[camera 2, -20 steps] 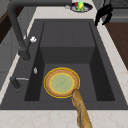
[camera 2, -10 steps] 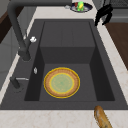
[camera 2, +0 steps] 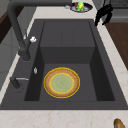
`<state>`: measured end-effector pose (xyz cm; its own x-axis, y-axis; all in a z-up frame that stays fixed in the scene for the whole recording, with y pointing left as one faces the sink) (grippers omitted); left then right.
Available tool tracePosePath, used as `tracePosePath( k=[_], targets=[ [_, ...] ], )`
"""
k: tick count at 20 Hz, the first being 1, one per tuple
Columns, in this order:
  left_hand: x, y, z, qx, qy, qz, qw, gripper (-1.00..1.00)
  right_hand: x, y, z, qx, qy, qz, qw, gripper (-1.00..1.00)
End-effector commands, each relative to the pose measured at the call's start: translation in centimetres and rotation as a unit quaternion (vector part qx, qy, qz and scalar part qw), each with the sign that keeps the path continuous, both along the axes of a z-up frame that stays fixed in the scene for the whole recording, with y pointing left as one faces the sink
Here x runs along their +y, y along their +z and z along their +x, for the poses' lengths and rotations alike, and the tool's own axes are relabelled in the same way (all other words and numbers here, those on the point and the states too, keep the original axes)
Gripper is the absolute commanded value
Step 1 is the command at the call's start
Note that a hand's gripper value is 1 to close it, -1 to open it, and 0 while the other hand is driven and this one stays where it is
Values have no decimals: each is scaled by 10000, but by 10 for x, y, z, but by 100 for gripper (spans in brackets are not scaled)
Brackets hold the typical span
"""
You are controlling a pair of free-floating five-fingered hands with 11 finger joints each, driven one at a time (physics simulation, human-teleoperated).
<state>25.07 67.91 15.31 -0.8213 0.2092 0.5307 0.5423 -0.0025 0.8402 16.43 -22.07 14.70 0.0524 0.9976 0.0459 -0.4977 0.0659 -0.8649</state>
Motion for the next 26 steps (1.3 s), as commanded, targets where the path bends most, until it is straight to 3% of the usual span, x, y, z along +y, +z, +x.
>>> tracePosePath(
  k=[1, 3, 4, 6, 7, 9, 10, 12, 16, 17, 18, 21, 24, 26],
  targets=[
    [4, -21, -30, -435, 0, -53, 9990, 100, 0, 0, 0, 0, 0, 0, 10000, 0],
    [1, -26, -39, -749, -4, -104, 9971, 100, 0, 0, 0, 0, 0, 0, 10000, 0],
    [-5, -31, -35, -876, 13, -70, 9961, 100, 0, 0, 0, 0, 0, 0, 10000, 0],
    [-4, -31, -40, -1194, 28, -68, 9928, 100, 0, 0, 0, 0, 0, 0, 10000, 0],
    [1, -24, -41, -1200, 8, -83, 9927, 100, 0, 0, 0, 0, 0, 0, 10000, 0],
    [2, -2, -36, -1087, -34, -142, 9940, 100, 0, 0, 0, 0, 0, 0, 10000, 0],
    [1, 14, -39, -1130, 24, -193, 9934, 100, 0, 0, 0, 0, 0, 0, 10000, 0],
    [4, 30, -48, -966, 15, -95, 9953, 100, 0, 0, 0, 0, 0, 0, 10000, 0],
    [7, 61, -58, -957, 15, -76, 9954, 100, 0, 0, 0, 0, 0, 0, 10000, 0],
    [8, 69, -69, -955, 15, -71, 9954, 100, 0, 0, 0, 0, 0, 0, 10000, 0],
    [9, 72, -78, -987, 15, -66, 9951, 100, 0, 0, 0, 0, 0, 0, 10000, 0],
    [8, 71, -105, -1266, 17, -54, 9919, 100, 0, 0, 0, 0, 0, 0, 10000, 0],
    [4, 68, -124, -1418, 1, -98, 9898, 100, 0, 0, 0, 0, 0, 0, 10000, 0],
    [2, 66, -138, -1444, -15, -101, 9895, 100, 0, 0, 0, 0, 0, 0, 10000, 0]
  ],
)
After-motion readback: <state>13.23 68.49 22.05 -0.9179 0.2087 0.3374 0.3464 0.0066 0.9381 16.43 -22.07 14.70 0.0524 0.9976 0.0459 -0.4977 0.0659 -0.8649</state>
